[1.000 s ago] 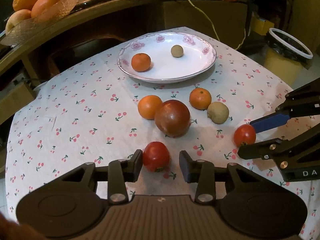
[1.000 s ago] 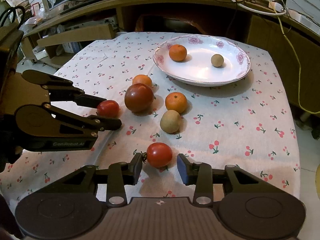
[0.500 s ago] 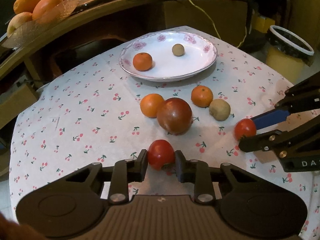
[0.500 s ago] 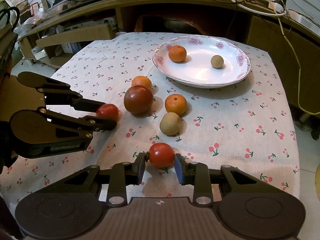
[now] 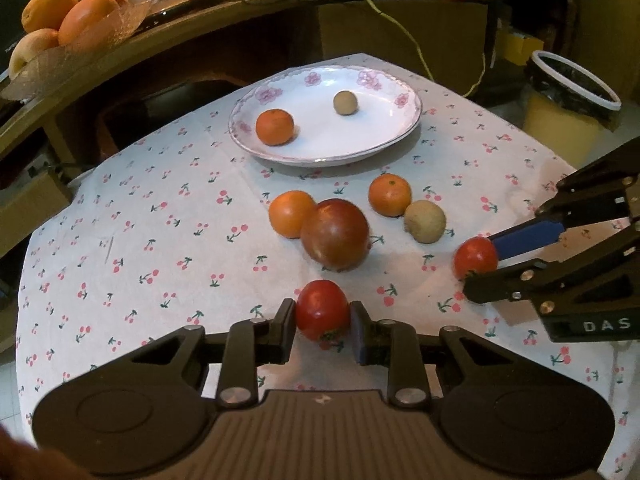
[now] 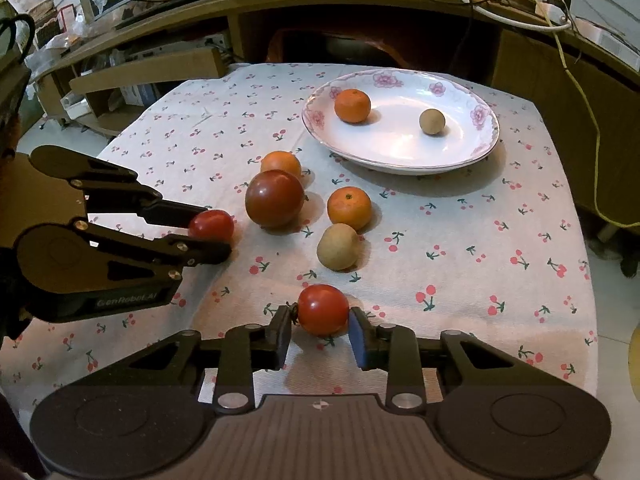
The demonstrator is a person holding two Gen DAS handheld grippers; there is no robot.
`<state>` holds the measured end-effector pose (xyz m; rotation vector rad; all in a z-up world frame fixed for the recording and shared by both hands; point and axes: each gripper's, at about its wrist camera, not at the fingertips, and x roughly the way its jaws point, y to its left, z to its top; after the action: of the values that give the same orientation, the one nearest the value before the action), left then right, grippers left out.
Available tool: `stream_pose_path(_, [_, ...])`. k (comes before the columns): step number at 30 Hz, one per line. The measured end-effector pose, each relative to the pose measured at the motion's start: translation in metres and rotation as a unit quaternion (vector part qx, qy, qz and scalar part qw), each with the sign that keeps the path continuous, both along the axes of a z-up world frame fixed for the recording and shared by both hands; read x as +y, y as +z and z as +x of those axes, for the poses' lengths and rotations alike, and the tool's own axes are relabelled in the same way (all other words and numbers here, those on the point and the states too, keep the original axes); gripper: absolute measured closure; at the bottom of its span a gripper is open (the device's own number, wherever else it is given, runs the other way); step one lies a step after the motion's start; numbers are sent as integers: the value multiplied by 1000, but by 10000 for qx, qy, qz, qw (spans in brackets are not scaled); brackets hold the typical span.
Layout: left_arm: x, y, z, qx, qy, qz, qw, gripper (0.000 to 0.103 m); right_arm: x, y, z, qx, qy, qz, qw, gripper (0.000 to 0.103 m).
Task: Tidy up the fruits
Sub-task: 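Carry both held red tomatoes over the white plate with both tools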
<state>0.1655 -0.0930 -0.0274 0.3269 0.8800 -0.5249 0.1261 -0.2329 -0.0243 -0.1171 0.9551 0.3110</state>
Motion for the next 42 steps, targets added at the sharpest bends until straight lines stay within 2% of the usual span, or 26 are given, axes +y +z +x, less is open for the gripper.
stream_pose_path(21, [-27, 26, 4, -120, -155, -334, 9992, 70, -11, 19, 8, -327, -239, 217, 9989, 73])
stream_pose_path(33, [-38, 38, 24, -238, 8, -436, 9988, 70, -23, 32, 26, -530, -574, 333, 9964, 72])
stream_pose_path(42, [-43, 43, 58, -342, 259, -511, 9978, 70, -29, 39, 57, -661, -840, 385, 9935, 71])
